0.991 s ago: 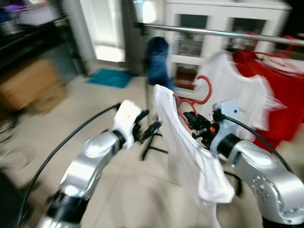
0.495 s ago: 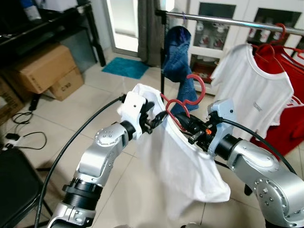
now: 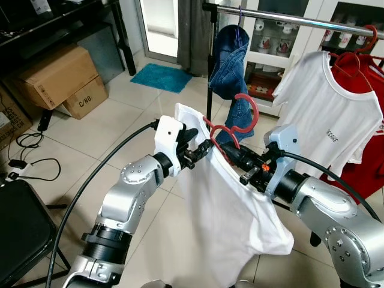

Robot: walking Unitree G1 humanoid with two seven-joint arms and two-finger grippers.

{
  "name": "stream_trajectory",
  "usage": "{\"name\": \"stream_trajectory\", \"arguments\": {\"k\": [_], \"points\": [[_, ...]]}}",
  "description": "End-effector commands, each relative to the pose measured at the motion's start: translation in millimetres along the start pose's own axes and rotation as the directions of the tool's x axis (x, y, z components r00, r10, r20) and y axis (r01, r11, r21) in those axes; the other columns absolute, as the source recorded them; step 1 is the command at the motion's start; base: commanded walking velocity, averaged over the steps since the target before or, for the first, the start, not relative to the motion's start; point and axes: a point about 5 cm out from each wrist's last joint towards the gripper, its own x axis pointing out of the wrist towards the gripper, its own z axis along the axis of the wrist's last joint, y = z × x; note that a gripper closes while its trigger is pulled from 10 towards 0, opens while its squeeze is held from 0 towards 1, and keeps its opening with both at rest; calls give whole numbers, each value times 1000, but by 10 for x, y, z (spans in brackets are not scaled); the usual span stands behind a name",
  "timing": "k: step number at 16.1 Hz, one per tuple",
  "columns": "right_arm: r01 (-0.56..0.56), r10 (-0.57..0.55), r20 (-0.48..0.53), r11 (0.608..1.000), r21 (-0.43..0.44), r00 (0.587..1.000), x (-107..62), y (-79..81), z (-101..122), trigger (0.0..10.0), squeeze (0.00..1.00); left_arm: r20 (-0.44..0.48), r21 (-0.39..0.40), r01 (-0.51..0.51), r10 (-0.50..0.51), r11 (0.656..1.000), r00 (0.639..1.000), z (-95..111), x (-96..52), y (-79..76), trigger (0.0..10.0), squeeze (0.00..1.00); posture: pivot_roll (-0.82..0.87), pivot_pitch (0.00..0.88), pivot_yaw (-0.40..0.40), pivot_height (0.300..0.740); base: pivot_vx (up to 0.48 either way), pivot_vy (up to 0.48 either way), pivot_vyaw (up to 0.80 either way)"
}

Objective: Hang hanger

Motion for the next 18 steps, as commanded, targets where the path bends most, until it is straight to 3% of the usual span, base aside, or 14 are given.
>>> {"name": "stream_trajectory", "arguments": {"k": [1, 2, 3, 4, 18], "points": [[-64, 65, 42, 998, -13, 997, 4, 92, 69, 0, 0, 22, 10, 11, -11, 1000, 1000, 70, 29, 3, 10000, 0, -123, 40, 56, 740, 0, 0, 0], [-69, 69, 43, 998, -12, 997, 2, 89, 71, 0, 0, 20, 18, 16, -16, 1000, 1000, 74, 46, 0, 8824, 0, -126, 37, 55, 740, 0, 0, 0], [-70, 70, 43, 997, -12, 997, -1, 87, 71, 0, 0, 19, 23, 12, -13, 1000, 1000, 74, 55, 0, 4902, 0, -126, 37, 54, 740, 0, 0, 0], [-71, 72, 44, 997, -13, 996, -3, 85, 72, 0, 0, 17, 34, -5, 5, 999, 1000, 69, 65, 12, 157, 0, -127, 36, 54, 740, 0, 0, 0], [-54, 55, 43, 998, -21, 998, -4, 40, 68, 0, 0, 34, 59, -26, 24, 998, 999, 65, 95, 57, 0, 0, -130, 29, 53, 740, 0, 0, 0]]}}
